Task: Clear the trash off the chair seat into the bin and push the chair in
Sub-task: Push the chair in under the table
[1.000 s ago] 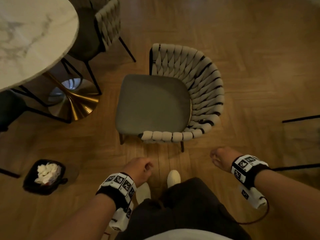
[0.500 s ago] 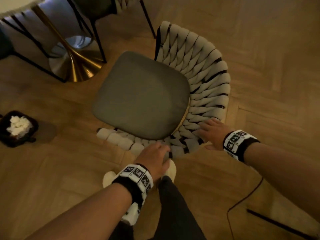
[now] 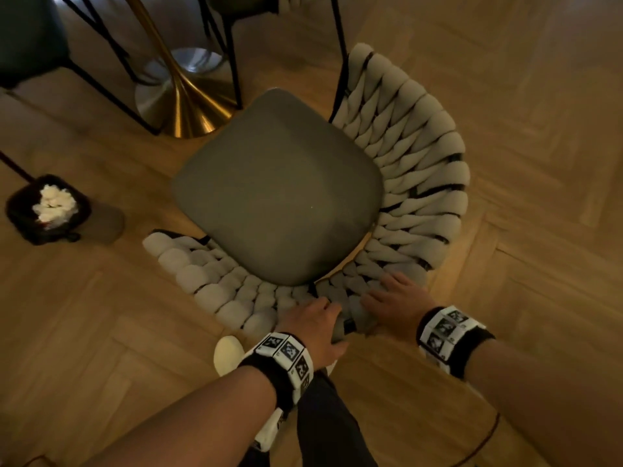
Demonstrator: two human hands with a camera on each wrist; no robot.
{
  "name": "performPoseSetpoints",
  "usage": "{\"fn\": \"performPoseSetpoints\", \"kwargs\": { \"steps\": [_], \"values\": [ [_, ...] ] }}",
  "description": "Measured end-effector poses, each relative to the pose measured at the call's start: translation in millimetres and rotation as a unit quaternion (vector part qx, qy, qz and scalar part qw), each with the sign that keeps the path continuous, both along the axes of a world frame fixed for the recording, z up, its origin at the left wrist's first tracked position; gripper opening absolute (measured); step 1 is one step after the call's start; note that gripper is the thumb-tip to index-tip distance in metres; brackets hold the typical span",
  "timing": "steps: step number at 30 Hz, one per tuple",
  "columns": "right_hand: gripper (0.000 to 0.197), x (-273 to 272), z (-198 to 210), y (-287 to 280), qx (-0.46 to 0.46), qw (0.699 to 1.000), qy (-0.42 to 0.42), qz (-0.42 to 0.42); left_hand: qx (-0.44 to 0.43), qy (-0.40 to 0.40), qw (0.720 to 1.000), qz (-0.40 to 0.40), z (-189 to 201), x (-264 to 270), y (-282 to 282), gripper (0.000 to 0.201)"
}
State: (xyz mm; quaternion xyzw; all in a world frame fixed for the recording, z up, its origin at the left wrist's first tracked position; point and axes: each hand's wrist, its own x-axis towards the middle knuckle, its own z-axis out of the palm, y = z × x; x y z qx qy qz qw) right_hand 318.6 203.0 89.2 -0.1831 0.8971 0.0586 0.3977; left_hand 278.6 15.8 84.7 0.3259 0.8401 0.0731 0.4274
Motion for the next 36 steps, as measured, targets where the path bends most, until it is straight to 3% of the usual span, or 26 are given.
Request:
{"fn": "performPoseSetpoints", "kwargs": {
  "steps": [4, 7, 9, 12, 15, 18, 21, 27, 31, 36],
  "values": [
    [0.047, -19.0, -1.5, -79.9, -0.071, 0.995, 0.026, -0.062, -0.04, 0.012, 0.998, 0.056, -9.2, -22.4, -44.3, 0.041],
    [0.05, -44.9, 3.9, -115.1, -0.148, 0.985, -0.007, -0.085, -0.06, 0.028, 0.997, 0.034, -18.3, -42.1, -89.9, 0.031],
    [0.057, -63.9, 8.4, -110.8, -0.168, 0.984, -0.025, -0.059, -0.067, 0.041, 0.997, 0.009, -20.1, -51.4, -116.8, 0.035],
    [0.074, -84.3, 8.8, -62.1, -0.107, 0.994, 0.008, -0.01, -0.085, 0.058, 0.995, -0.018, -18.8, -65.5, -150.3, 0.046],
    [0.079, -96.5, 5.3, -27.1, -0.052, 0.997, 0.028, 0.042, -0.105, 0.064, 0.992, -0.027, -13.1, -82.1, -177.5, 0.05],
    [0.081, -112.6, 3.7, -44.7, -0.042, 0.995, 0.002, 0.094, -0.113, 0.07, 0.991, 0.0, -6.4, -85.5, -191.3, 0.054],
    [0.087, -123.8, -0.2, -57.1, -0.027, 0.991, -0.013, 0.134, -0.072, 0.057, 0.995, 0.027, 3.6, -77.6, -182.3, 0.07],
    [0.088, -126.7, -7.4, -77.0, -0.022, 0.994, -0.036, 0.103, -0.069, 0.077, 0.988, 0.112, -13.8, -73.4, -149.7, 0.1],
    [0.087, -141.2, -11.2, -103.1, -0.032, 0.995, -0.021, 0.087, -0.055, 0.13, 0.986, 0.089, -12.0, -96.4, -178.4, 0.101],
    [0.083, -170.0, -9.8, -140.1, -0.03, 0.996, -0.004, 0.079, -0.083, 0.112, 0.988, 0.061, -7.3, -138.6, -214.3, 0.093]
  ]
}}
